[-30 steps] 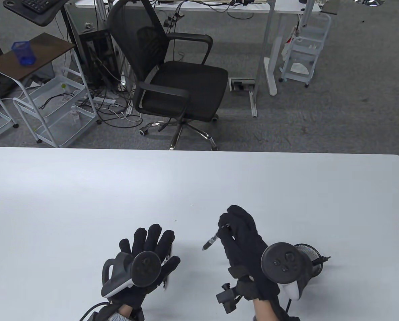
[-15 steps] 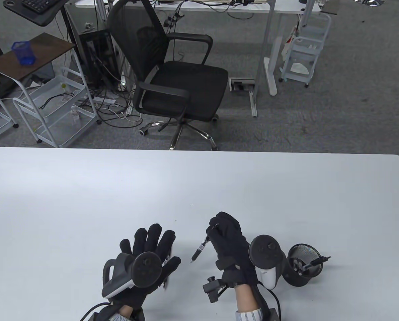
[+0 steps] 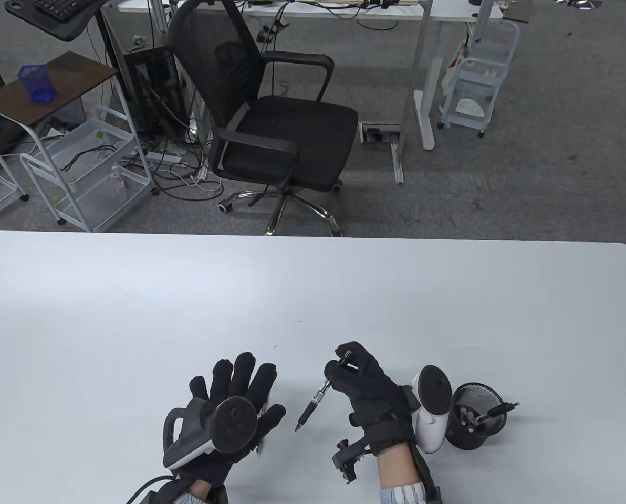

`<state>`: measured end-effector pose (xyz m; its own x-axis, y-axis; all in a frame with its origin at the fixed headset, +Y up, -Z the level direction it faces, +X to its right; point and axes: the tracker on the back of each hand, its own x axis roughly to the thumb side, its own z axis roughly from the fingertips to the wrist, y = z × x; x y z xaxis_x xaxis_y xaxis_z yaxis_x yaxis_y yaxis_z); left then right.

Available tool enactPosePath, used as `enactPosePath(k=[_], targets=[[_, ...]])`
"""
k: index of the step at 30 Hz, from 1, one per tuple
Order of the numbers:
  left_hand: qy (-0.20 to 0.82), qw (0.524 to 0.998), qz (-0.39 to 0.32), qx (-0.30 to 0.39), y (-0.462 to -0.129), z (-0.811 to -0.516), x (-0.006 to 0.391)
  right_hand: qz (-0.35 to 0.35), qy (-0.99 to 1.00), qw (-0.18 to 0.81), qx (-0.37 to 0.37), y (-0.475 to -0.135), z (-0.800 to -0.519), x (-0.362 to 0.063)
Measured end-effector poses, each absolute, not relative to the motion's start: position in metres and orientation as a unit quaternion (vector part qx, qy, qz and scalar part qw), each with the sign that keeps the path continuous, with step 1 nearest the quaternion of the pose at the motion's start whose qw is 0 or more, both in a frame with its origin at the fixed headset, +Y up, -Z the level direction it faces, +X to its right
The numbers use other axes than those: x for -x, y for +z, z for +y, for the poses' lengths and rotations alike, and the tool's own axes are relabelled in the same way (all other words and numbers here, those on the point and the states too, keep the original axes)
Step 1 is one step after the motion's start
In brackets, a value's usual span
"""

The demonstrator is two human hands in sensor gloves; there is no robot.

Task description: Press to open click pens

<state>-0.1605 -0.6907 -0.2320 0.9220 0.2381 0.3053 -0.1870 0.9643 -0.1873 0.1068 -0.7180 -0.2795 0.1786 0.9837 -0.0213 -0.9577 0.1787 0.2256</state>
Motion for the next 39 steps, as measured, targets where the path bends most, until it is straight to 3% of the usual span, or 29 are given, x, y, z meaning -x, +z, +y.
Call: enactPosePath(k=[10,15,22,39], targets=[[0.107,0.977,-0.165,0.078,-0.232,-0.691,0.16,0.096,0.525,0.839,-0.106,-0.28,-0.723,-0.102],[0.108,0.977,-0.164,0.082,-0.233,-0.692,0.159,0.129,0.463,0.861,-0.166,-0.281,-0.724,-0.098],[0.105,0.978,-0.163,0.083,-0.232,-0.692,0.159,0.105,0.476,0.864,-0.13,-0.282,-0.726,-0.097],[0.098,0.978,-0.163,0.085,-0.232,-0.693,0.157,0.153,0.42,0.882,-0.148,-0.275,-0.734,-0.074]])
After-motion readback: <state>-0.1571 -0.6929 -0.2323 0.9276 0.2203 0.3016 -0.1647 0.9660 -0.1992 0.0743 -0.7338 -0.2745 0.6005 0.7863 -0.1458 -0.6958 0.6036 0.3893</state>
